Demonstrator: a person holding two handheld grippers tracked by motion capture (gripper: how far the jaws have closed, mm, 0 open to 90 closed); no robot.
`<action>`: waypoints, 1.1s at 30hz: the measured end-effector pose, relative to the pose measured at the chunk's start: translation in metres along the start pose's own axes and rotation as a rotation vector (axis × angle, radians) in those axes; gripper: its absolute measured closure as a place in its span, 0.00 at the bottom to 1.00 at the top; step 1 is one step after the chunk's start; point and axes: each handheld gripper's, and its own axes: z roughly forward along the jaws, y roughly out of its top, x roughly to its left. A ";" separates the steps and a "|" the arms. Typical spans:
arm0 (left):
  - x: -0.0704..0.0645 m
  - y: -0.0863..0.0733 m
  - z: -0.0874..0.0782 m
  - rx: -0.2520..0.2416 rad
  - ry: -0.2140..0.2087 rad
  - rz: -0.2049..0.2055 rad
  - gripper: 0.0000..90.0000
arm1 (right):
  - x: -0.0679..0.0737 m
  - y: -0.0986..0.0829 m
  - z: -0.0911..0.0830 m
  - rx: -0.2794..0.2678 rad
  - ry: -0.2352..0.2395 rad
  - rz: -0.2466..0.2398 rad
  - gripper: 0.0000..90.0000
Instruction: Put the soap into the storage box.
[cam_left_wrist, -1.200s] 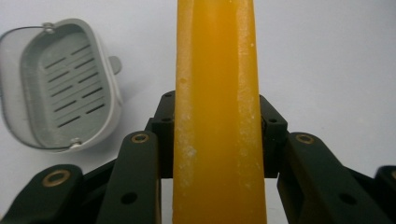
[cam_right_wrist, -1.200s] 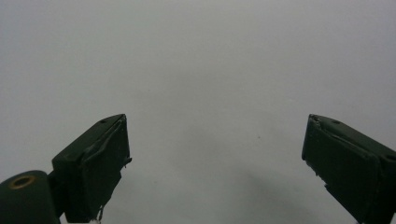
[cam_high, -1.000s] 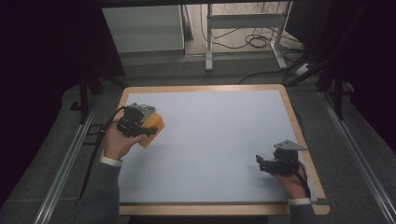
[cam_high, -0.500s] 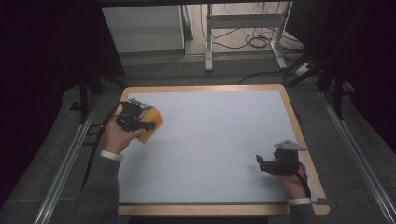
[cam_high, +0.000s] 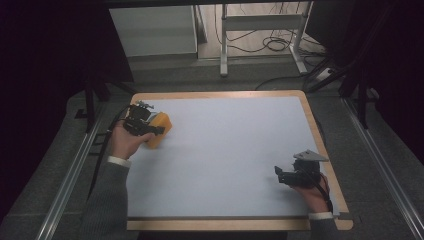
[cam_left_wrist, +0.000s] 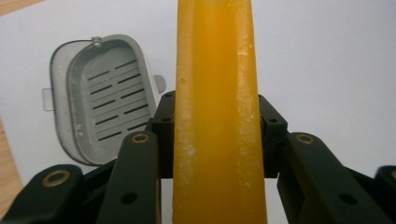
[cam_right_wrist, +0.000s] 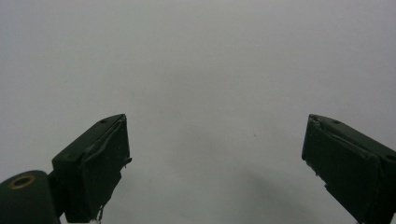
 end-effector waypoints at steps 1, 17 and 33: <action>0.001 0.001 0.000 -0.002 0.006 -0.004 0.68 | 0.000 0.000 0.000 0.001 0.001 -0.001 0.08; 0.021 0.014 0.009 0.003 0.014 -0.061 0.68 | 0.001 0.000 0.001 0.003 -0.001 -0.007 0.08; 0.041 0.018 0.027 0.016 0.076 -0.117 0.68 | -0.001 0.000 0.000 -0.002 -0.007 -0.002 0.08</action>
